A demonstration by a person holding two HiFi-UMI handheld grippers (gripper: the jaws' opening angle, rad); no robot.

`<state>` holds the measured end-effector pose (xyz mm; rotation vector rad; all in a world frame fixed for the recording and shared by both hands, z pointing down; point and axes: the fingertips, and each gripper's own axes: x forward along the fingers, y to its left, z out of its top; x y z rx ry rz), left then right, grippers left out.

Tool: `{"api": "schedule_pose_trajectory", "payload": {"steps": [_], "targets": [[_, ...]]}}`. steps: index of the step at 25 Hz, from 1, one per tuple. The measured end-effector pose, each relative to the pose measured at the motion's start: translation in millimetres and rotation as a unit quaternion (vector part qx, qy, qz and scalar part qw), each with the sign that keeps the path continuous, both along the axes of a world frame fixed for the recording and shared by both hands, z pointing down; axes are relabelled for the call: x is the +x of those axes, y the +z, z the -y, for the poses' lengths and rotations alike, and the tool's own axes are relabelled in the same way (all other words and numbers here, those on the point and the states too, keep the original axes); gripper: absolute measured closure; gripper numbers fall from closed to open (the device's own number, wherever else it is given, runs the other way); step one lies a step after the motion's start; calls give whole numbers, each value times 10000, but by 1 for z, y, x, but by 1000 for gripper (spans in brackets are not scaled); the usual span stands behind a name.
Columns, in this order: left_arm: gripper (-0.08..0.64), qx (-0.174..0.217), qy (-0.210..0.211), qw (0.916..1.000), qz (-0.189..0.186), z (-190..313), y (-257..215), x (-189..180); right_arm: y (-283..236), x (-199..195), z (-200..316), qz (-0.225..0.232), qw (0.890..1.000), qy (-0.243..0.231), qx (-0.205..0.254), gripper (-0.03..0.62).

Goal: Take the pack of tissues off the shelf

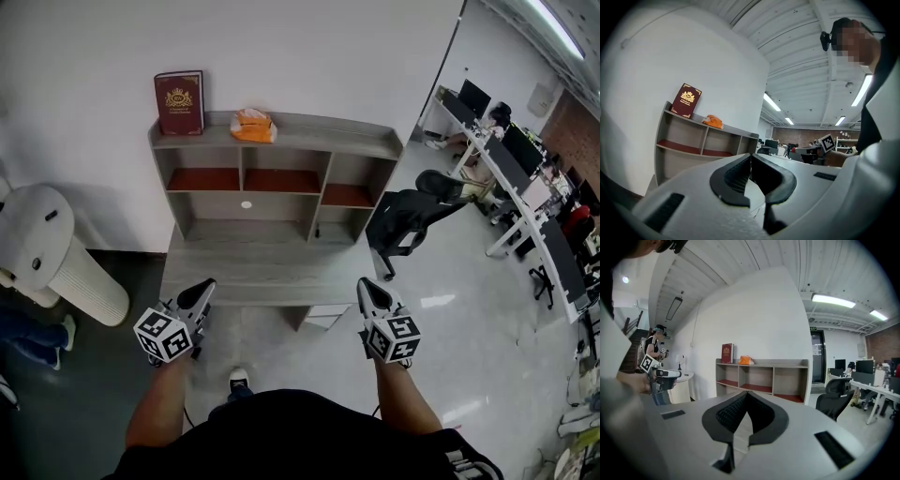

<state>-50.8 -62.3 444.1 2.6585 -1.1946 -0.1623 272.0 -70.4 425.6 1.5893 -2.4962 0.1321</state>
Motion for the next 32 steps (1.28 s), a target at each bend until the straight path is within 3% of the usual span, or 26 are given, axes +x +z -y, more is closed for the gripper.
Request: {"api": "schedule_pose_trajectory", "payload": {"steps": [11,19,32], "targets": [[541,77,288,9996,-23,131,-13,-106,-36,-113,118,-160,9994,210,240,584],[541,151,311,9993,-117,184,-14,-153,-44,-154,163,-275,9985,373,294,584],[541,337,94,9994,-12,203,-32,-143,-58,-147,201,-210,9986,118,479,584]]}}
